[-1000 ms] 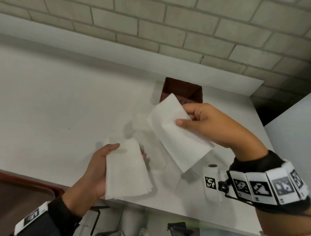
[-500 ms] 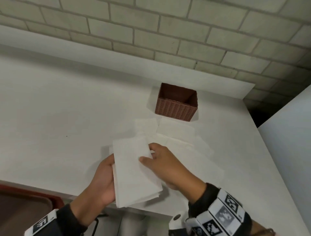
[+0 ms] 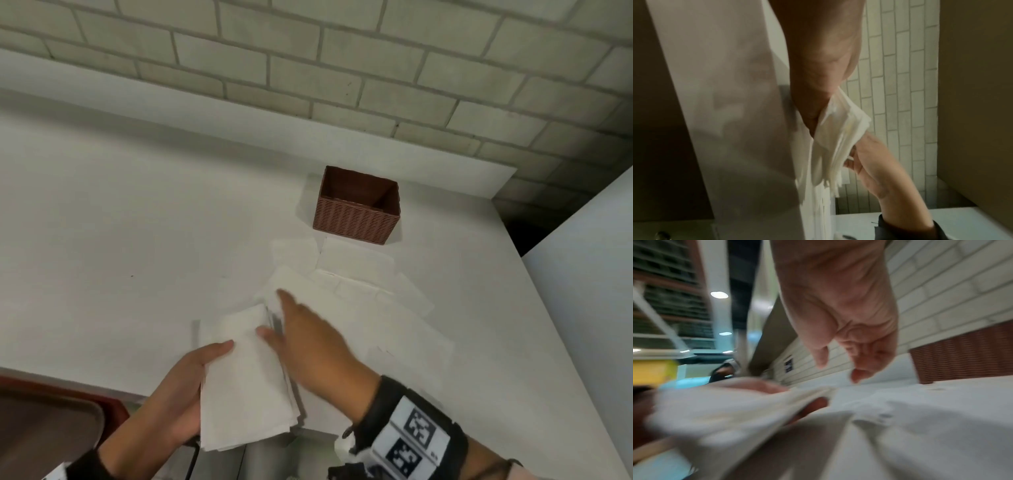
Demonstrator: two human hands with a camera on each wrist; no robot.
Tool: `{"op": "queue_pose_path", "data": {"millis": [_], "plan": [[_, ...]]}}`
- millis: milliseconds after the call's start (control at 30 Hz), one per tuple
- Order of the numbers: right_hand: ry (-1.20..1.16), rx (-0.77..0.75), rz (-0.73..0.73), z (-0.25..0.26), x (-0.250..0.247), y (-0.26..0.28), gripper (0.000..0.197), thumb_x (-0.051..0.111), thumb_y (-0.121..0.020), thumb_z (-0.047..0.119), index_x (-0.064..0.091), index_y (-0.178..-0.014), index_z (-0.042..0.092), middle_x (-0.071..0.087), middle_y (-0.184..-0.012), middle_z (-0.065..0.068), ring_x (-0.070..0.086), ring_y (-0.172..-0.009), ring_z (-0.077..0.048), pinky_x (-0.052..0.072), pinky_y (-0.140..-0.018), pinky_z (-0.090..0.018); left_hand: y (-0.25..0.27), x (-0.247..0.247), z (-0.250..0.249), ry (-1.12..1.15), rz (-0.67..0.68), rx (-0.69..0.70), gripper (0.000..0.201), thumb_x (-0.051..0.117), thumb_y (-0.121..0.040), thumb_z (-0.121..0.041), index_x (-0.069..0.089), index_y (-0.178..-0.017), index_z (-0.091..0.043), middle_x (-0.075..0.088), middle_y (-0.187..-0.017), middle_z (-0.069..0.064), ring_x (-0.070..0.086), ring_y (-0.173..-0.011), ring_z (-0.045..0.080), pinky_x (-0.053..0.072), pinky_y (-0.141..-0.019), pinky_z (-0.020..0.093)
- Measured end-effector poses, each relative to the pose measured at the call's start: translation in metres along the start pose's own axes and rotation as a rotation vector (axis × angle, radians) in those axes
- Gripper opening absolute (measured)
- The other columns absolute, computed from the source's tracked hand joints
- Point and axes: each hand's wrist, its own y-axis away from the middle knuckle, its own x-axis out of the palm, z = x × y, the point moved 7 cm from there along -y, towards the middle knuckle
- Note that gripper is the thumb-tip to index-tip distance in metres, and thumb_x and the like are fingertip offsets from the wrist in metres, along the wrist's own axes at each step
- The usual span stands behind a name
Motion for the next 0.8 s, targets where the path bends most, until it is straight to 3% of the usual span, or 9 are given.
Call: {"op": "queue_pose_path", "data": {"millis": [67, 167, 267, 400, 533, 700, 800], "plan": [[0.135, 0.118, -0.114, -0.024, -0.024, -0.018, 0.057, 0.042, -0.096, 0.04, 0.027, -0.143, 0.012, 0.045, -0.137, -0.013, 0.046, -0.124, -0.03, 0.043, -0.096, -0.04, 0.002, -0.013, -0.004, -0.03, -0.071, 0.018, 0.023, 0.049, -0.087, -0.014, 0.063, -0.097, 0.0, 0.074, -0.079, 0.018, 0.071, -0.069, 0.034, 0.047, -0.075, 0.046], [0.328, 0.215, -0.117, -0.051, -0.04, -0.044, 0.049, 0.05, -0.093, 0.038, 0.043, -0.129, 0.006, 0.046, -0.132, -0.013, 0.041, -0.123, -0.029, 0.04, -0.096, -0.038, 0.006, -0.017, -0.01, -0.045, -0.082, 0.042, 0.018, 0.051, -0.087, -0.014, 0.063, -0.089, -0.002, 0.073, -0.069, 0.017, 0.064, -0.078, 0.036, 0.047, -0.073, 0.044], [0.362, 0.239, -0.039, -0.062, -0.033, -0.06, 0.059, 0.06, -0.086, 0.042, 0.043, -0.13, 0.006, 0.046, -0.132, -0.013, 0.042, -0.124, -0.029, 0.039, -0.098, -0.039, 0.007, -0.015, -0.01, -0.042, -0.092, 0.042, 0.018, 0.052, -0.084, -0.013, 0.063, -0.091, -0.002, 0.073, -0.071, 0.017, 0.063, -0.08, 0.036, 0.047, -0.074, 0.044], [0.215, 0.263, -0.004, -0.07, -0.032, -0.069, 0.068, 0.07, -0.079, 0.037, 0.04, -0.131, 0.007, 0.052, -0.132, -0.012, 0.053, -0.119, -0.028, 0.047, -0.097, -0.038, 0.006, -0.015, -0.009, -0.028, -0.091, 0.046, 0.023, 0.057, -0.073, -0.015, 0.064, -0.091, -0.001, 0.073, -0.072, 0.017, 0.064, -0.078, 0.036, 0.047, -0.074, 0.044], [0.197, 0.179, 0.033, -0.066, -0.03, -0.069, 0.059, 0.064, -0.085, 0.033, 0.044, -0.135, 0.009, 0.053, -0.135, -0.009, 0.051, -0.123, -0.027, 0.044, -0.1, -0.037, 0.005, -0.015, -0.009, -0.028, -0.097, 0.055, 0.025, 0.058, -0.071, -0.016, 0.064, -0.09, -0.001, 0.073, -0.071, 0.018, 0.062, -0.082, 0.036, 0.047, -0.074, 0.044], [-0.032, 0.08, 0.0, -0.066, -0.052, -0.06, 0.038, 0.062, -0.088, 0.022, 0.056, -0.123, 0.009, 0.057, -0.125, -0.006, 0.053, -0.114, -0.023, 0.038, -0.082, -0.021, 0.001, -0.016, -0.009, -0.033, -0.106, 0.054, 0.021, 0.057, -0.077, -0.016, 0.065, -0.09, -0.002, 0.073, -0.073, 0.018, 0.07, -0.065, 0.035, 0.048, -0.073, 0.044], [-0.118, 0.057, -0.139, -0.077, -0.101, -0.053, 0.028, 0.064, -0.087, 0.02, 0.063, -0.112, 0.009, 0.059, -0.102, 0.0, 0.055, -0.092, -0.016, 0.037, -0.062, -0.015, -0.001, -0.015, -0.01, -0.033, -0.096, 0.056, 0.027, 0.059, -0.068, -0.016, 0.065, -0.09, -0.001, 0.073, -0.074, 0.019, 0.07, -0.062, 0.035, 0.048, -0.073, 0.044]]}}
